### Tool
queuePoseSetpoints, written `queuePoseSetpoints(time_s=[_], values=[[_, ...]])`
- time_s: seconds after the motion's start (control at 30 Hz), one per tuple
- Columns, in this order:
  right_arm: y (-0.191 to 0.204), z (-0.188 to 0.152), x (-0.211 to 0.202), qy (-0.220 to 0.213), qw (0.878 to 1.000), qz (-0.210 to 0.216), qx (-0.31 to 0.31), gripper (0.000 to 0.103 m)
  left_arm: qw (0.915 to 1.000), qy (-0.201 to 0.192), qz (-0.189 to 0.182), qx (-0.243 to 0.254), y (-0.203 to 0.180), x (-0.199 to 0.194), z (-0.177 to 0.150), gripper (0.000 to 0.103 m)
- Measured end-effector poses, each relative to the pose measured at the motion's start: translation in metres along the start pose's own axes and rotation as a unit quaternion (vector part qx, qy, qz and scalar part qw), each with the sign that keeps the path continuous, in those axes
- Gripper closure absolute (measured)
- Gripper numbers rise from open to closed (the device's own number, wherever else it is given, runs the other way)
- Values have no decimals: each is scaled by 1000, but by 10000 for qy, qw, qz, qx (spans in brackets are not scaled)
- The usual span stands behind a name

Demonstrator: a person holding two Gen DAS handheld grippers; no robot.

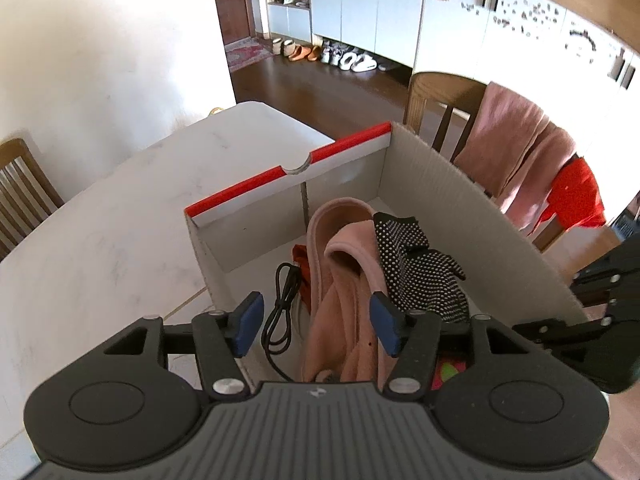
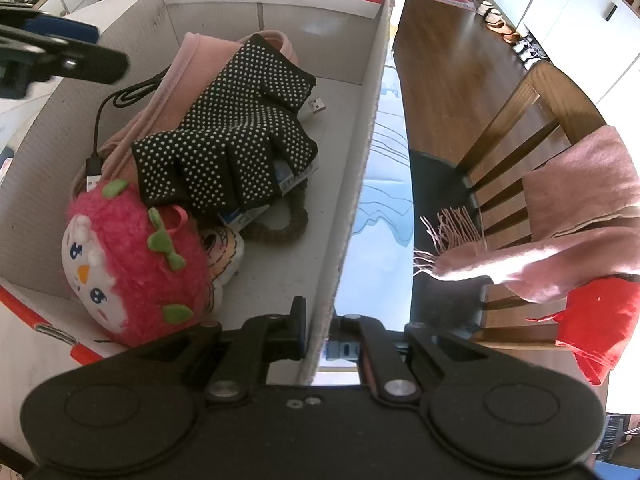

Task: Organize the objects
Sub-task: 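Withdraw the left tool and reach for the white printed packet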

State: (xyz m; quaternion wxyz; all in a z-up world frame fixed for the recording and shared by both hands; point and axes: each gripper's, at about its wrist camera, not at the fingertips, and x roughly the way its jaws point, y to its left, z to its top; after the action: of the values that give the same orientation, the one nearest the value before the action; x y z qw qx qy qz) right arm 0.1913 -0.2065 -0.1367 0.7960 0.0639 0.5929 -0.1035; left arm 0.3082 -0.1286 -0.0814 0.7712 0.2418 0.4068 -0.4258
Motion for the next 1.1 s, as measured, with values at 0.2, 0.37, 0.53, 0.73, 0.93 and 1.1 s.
queuePoseSetpoints(time_s=[0.2, 0.37, 0.53, 0.73, 0.93, 1.1], values=[[2, 1, 0, 6, 10000, -41, -20, 97, 9994, -253, -170, -162, 9, -33, -7, 38], [3, 1, -2, -2, 10000, -46, -19, 97, 9982, -452, -247, -315, 19, -58, -17, 32], [2, 1, -4, -5, 10000, -51, -16, 97, 9970, -562, -175, -509, 40, -81, -35, 25], [3, 2, -5, 12, 10000, -59, 1, 97, 9943, -610, 125, -864, 77, -104, -61, 20], [4, 4, -5, 53, 9999, -100, -20, 97, 9897, -528, 445, -1251, 114, -111, -97, 19], [5, 6, -5, 74, 9999, -133, 1, 97, 9864, -369, 609, -1481, 133, -106, -127, 3]])
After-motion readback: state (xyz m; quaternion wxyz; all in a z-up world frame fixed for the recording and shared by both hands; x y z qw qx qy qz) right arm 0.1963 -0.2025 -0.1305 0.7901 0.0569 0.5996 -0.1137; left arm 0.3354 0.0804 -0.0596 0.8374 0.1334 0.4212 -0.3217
